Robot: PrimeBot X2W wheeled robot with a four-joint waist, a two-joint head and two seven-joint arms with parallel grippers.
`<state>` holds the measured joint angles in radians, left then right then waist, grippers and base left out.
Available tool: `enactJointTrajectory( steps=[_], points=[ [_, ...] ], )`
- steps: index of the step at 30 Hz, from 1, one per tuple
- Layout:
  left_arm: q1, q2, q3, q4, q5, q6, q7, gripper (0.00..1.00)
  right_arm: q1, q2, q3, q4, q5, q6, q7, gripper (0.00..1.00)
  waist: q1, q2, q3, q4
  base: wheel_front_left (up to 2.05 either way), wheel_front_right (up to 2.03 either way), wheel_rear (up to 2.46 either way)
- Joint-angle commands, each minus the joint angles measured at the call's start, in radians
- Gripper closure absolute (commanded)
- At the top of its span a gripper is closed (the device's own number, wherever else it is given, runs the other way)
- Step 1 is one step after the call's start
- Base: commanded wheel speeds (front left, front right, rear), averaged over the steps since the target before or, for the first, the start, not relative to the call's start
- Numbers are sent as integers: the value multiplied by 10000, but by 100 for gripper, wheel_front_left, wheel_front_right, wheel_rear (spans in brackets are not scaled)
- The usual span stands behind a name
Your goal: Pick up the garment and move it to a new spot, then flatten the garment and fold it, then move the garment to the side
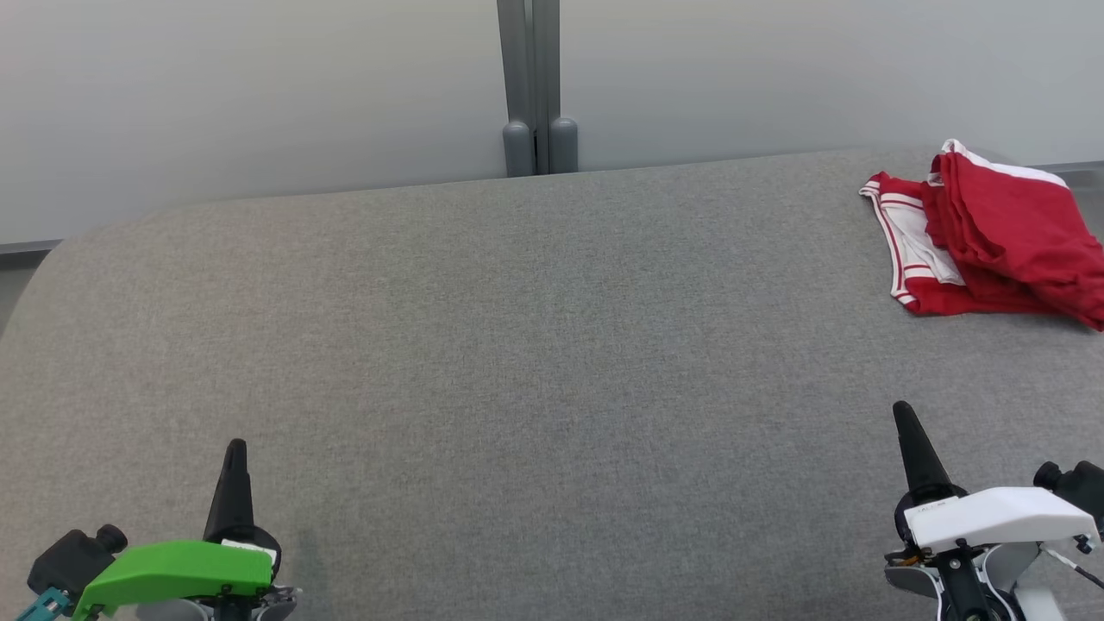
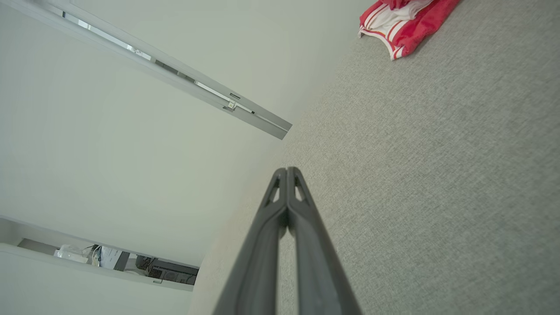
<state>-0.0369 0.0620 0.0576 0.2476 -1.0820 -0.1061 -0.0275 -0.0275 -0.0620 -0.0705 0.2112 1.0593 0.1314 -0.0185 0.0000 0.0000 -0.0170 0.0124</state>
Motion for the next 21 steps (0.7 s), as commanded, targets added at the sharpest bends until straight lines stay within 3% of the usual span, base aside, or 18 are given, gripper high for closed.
enactJointTrajectory(
  steps=[1, 21],
  points=[
    [-305, 23, 62, -107, -308, -62, 73, 100, -259, -17, -48, -55, 310, -6, 83, 100, 0, 0, 4, -2, 0, 0, 0],
    [-495, -23, 262, -85, -2155, -139, 578, 100, -492, 31, -202, 91, 2230, -7, 548, 100, 0, 0, 64, -40, 0, 0, 0]
  ],
)
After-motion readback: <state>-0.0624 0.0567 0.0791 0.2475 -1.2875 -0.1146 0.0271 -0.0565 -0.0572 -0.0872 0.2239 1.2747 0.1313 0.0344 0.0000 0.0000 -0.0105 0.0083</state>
